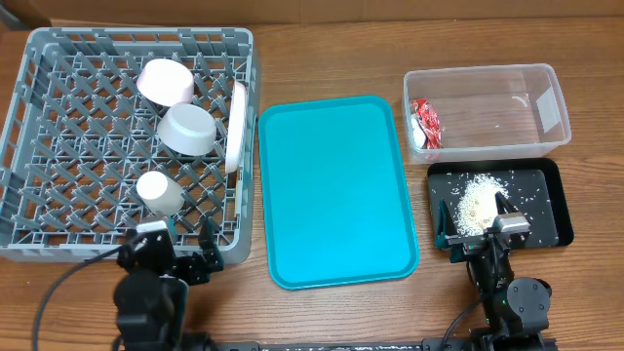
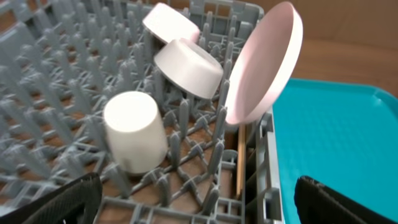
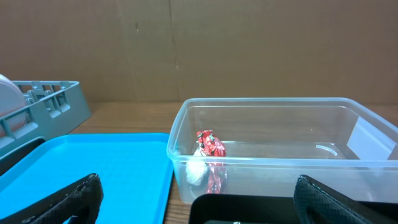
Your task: Sort waste into correct bins and load items into the dishwasher
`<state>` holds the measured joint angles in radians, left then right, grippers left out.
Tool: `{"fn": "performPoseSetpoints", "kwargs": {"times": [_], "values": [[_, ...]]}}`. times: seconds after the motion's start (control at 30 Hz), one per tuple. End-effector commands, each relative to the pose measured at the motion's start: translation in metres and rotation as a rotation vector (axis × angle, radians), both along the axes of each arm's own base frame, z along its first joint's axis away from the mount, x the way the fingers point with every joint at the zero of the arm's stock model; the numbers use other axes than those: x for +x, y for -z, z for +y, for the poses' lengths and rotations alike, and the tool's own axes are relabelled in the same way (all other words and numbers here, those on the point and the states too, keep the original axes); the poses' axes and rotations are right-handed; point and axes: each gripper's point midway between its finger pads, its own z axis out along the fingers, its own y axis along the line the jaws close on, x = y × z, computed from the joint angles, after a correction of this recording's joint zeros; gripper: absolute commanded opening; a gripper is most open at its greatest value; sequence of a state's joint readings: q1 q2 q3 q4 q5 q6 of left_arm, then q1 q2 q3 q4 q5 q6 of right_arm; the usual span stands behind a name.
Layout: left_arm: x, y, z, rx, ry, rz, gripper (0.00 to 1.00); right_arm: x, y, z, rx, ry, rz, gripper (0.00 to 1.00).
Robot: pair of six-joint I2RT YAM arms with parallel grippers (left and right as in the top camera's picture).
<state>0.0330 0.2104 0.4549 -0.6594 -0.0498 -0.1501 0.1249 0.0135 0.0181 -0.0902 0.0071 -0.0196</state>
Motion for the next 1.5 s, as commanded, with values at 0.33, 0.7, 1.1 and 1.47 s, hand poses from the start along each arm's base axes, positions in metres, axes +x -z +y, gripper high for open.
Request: {"fn": "performPoseSetpoints", "kwargs": {"times": [0.33, 0.7, 1.1, 1.47], "values": [[0.036, 0.012, -0.015, 0.036, 0.076, -0.392, 1.00, 0.000, 0.001, 0.000, -0.003, 0.001, -0.007, 1.00], [0.036, 0.031, -0.025, 0.043, 0.142, -0.337, 1.00, 0.000, 0.001, 0.000, -0.003, 0.000, -0.007, 1.00], [0.036, 0.031, -0.025, 0.043, 0.141, -0.337, 1.00, 0.000, 0.001, 0.000, -0.003, 0.000, -0.007, 1.00], [0.036, 0.031, -0.025, 0.043, 0.141, -0.337, 1.00, 0.000, 0.001, 0.000, -0.003, 0.001, -0.007, 1.00]]}}
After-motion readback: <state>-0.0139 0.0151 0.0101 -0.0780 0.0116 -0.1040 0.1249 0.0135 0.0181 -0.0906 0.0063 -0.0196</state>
